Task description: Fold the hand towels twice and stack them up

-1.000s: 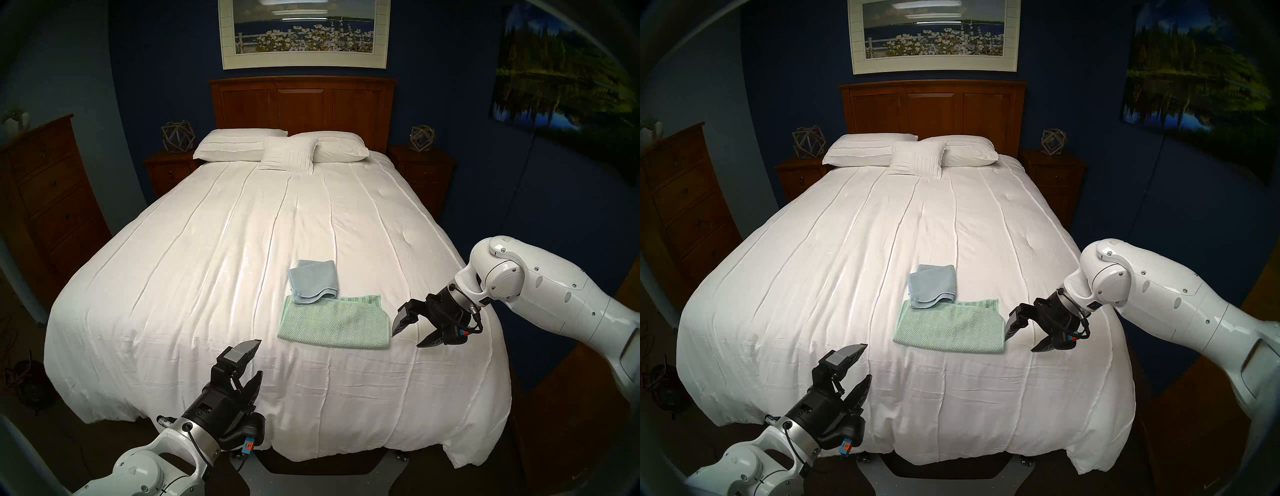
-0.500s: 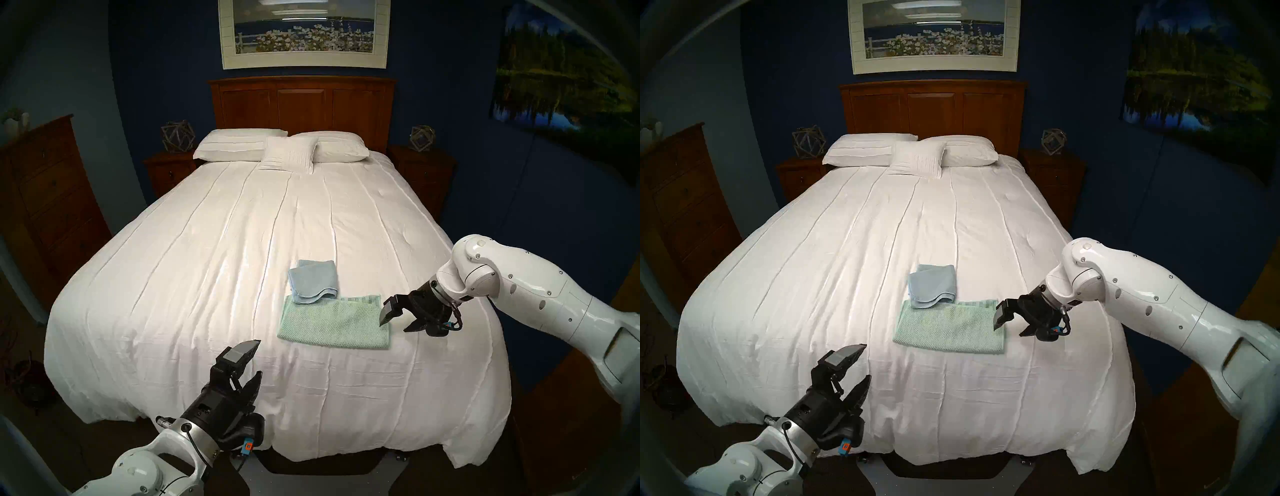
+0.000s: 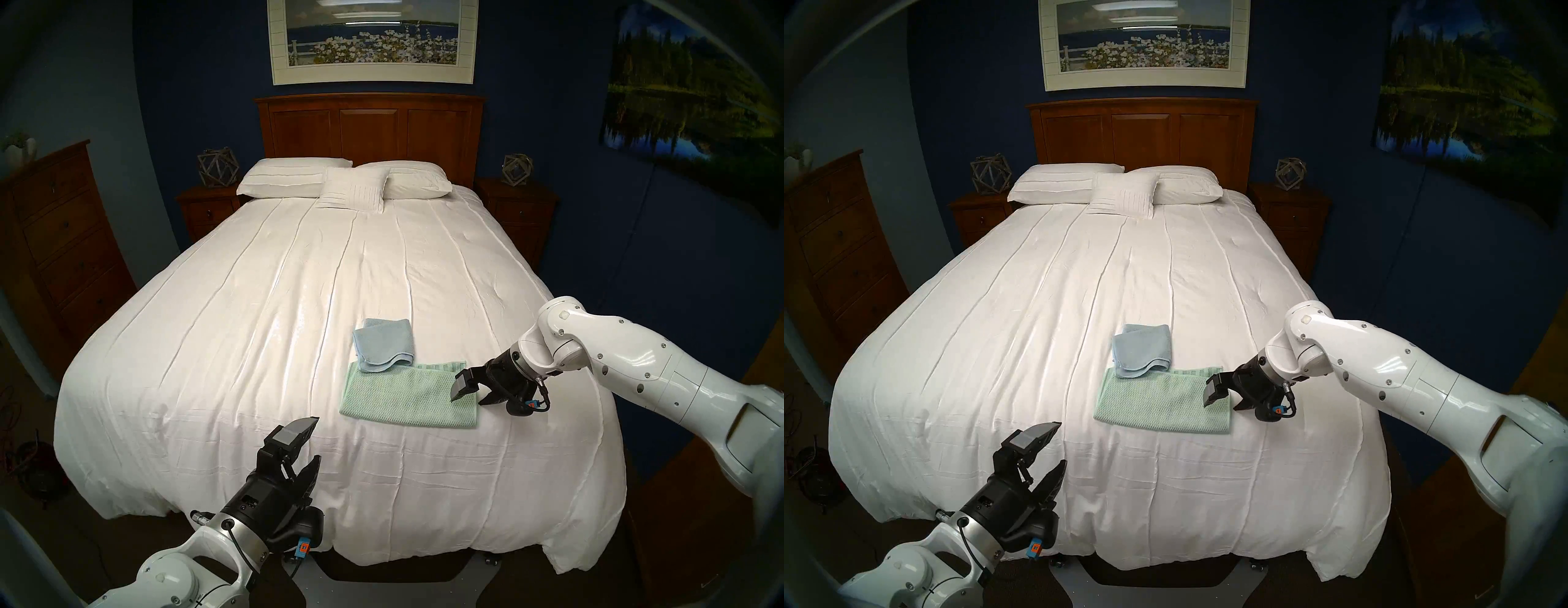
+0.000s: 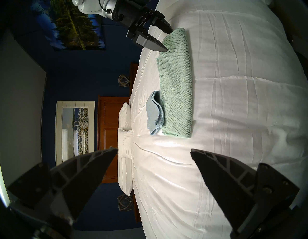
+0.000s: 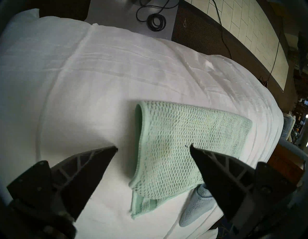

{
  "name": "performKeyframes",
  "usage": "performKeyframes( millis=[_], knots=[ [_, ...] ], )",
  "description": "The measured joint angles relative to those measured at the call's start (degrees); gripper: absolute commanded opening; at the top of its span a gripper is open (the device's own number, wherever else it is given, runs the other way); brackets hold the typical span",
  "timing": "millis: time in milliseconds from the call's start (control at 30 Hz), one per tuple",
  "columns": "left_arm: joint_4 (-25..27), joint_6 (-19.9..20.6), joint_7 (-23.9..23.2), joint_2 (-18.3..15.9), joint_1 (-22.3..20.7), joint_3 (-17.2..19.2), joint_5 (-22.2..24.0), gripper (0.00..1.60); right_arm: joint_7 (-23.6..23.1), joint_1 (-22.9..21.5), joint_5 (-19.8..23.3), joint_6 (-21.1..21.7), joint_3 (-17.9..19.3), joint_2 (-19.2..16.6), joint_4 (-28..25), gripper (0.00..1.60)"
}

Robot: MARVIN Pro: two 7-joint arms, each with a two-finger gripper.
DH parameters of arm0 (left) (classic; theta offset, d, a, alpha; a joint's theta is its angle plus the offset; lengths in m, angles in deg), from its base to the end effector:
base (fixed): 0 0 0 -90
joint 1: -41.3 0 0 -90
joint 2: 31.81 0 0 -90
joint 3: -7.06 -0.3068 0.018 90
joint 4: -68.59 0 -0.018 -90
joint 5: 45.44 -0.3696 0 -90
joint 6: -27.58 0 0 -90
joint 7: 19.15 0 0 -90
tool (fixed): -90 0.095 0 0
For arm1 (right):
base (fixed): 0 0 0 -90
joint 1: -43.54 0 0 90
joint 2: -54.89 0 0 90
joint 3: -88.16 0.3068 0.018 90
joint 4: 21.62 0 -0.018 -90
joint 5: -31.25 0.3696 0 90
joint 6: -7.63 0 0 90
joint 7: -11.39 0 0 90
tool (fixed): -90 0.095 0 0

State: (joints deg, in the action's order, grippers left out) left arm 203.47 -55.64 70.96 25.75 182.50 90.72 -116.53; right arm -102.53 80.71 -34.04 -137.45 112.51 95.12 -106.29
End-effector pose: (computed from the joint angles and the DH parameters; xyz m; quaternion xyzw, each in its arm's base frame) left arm 0.2174 -0.0277 -0.2883 -0.4607 0.6256 -0.5247 0.3480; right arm 0.5138 -0.0051 -0.2577 -0.0759 0.9631 0.2241 0.1282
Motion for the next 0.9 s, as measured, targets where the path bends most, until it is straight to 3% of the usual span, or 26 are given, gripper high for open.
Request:
performKeyframes(
  millis=[167, 267, 333, 500, 600, 700, 900],
  knots=[
    [0.01, 0.0, 0.0, 0.0, 0.03, 0.01, 0.0, 1.6, 3.83, 0.0, -1.61, 0.0, 0.12, 0.4, 0.56, 1.59],
    [0.02, 0.0, 0.0, 0.0, 0.04, 0.02, 0.0, 1.6, 4.82, 0.0, -2.11, 0.0, 0.11, 0.5, 0.35, 1.49],
    [0.02, 0.0, 0.0, 0.0, 0.05, 0.02, 0.0, 1.6, 5.34, -0.04, -2.65, 0.0, -0.1, 0.58, 0.11, 1.18],
    [0.04, 0.0, 0.0, 0.0, 0.07, 0.03, 0.0, 1.6, 6.77, -0.06, -4.67, 0.0, -1.4, 0.94, 0.05, 1.07],
    [0.04, 0.0, 0.0, 0.0, 0.08, 0.03, -0.01, 1.6, 7.7, -0.05, -5.58, 0.0, -1.81, 1.15, 0.22, 0.82],
    [0.05, 0.0, 0.0, 0.0, 0.08, 0.03, -0.01, 1.6, 8.9, -0.1, -6.54, 0.0, -2.08, 1.41, 0.78, 0.74],
    [0.05, 0.0, 0.0, 0.0, 0.09, 0.04, -0.01, 1.6, 10.38, -0.44, -7.83, 0.0, -2.09, 1.53, 1.35, 0.43]
  ],
)
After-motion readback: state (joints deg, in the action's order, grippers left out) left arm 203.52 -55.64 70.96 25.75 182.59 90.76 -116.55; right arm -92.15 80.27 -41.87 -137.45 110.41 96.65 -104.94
